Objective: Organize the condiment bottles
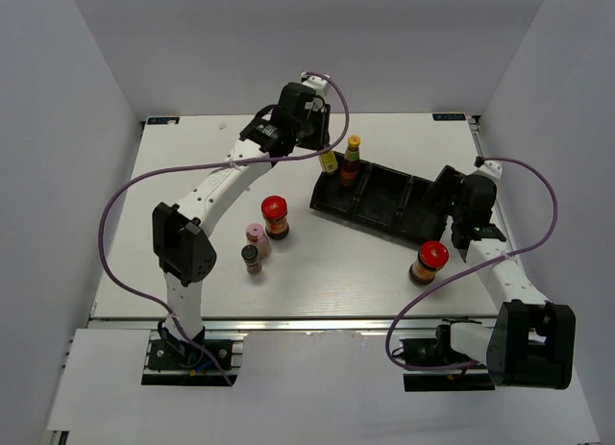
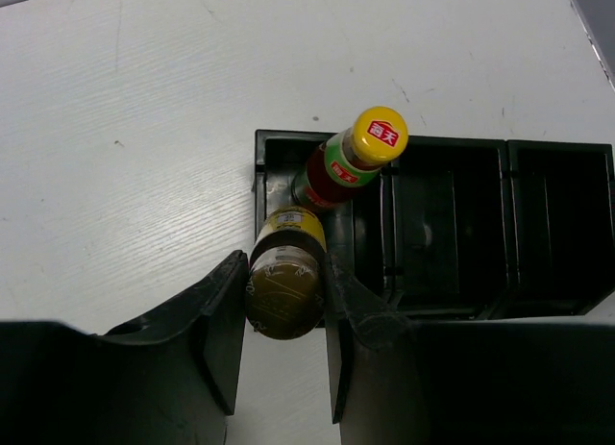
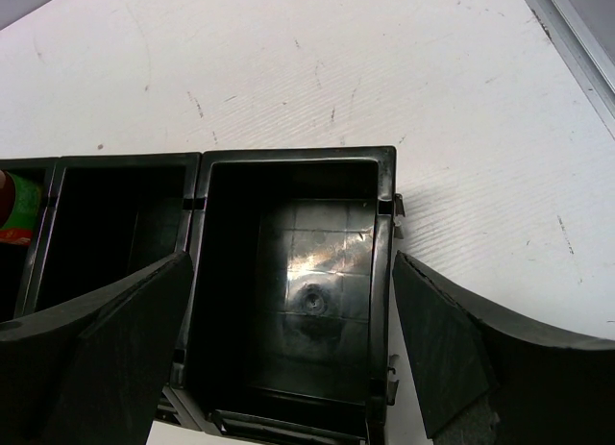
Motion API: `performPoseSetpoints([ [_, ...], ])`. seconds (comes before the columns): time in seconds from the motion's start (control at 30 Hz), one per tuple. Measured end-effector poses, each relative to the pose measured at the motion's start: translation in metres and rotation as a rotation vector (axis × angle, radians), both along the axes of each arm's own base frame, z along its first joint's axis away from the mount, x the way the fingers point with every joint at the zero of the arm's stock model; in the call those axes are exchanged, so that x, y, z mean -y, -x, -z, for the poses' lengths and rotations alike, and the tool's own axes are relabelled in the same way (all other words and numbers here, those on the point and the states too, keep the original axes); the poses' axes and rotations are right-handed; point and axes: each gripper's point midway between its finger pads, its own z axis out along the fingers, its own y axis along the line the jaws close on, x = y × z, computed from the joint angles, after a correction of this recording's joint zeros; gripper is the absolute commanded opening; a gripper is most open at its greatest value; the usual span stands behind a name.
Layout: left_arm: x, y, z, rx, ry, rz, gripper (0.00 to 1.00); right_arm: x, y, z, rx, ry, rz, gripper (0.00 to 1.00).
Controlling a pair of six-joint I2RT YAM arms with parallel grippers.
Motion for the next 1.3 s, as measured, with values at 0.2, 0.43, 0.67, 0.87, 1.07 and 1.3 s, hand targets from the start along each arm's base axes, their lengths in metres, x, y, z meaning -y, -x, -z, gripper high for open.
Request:
performPoseSetpoints([
  [0.2, 0.016, 0.013, 0.010, -0.016, -0.010, 0.048, 0.00, 0.000, 0.000, 0.000, 0.000, 0.001, 0.000, 0.89],
  [0.43, 0.036, 0.026, 0.026, -0.039, -0.041, 0.095, 0.00, 0.000, 0.001, 0.001, -0.001, 0.001, 0.002, 0.89],
  [0.67, 0.045, 0.031, 0.039, -0.049, -0.063, 0.105, 0.00, 0.001, 0.004, 0.006, -0.013, 0.002, 0.004, 0.89],
  [0.87, 0.048, 0.026, 0.083, -0.111, -0.121, 0.092, 0.00, 0.001, 0.004, 0.006, -0.012, 0.002, 0.004, 0.89],
  [1.07, 0.045, 0.021, 0.113, -0.145, -0.173, 0.063, 0.10, 0.001, 0.004, 0.006, -0.013, 0.002, 0.004, 0.89],
  [1.3, 0.045, 0.021, 0.114, -0.142, -0.181, 0.058, 0.35, 0.001, 0.004, 0.007, -0.015, 0.003, 0.004, 0.89],
])
